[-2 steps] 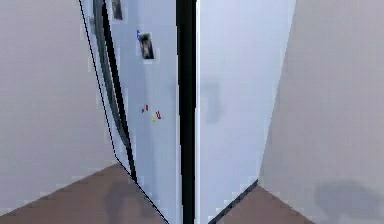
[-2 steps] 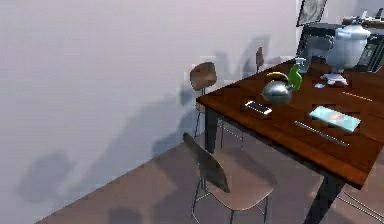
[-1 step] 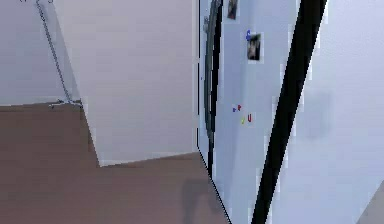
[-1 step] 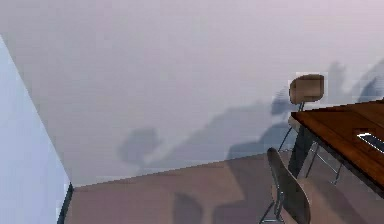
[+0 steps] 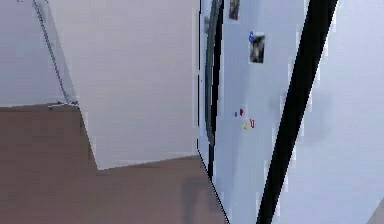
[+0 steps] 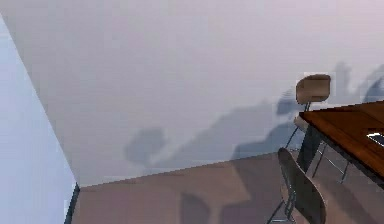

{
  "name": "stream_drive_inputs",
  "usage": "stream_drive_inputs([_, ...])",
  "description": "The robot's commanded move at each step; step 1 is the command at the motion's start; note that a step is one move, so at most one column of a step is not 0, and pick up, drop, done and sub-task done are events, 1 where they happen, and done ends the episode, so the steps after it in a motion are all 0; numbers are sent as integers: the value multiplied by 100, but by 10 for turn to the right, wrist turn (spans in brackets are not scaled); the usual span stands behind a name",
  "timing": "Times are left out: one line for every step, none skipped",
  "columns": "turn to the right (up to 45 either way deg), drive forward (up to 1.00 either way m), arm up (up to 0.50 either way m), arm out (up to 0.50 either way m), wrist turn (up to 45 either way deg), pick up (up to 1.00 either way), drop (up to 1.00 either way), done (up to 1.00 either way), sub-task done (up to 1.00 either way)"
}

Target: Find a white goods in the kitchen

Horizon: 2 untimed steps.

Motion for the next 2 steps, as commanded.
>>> stream_drive_inputs([240,0,0,0,0,0,0,0,0])
stream_drive_inputs([0,0,0,0,0,0,0,100,0])
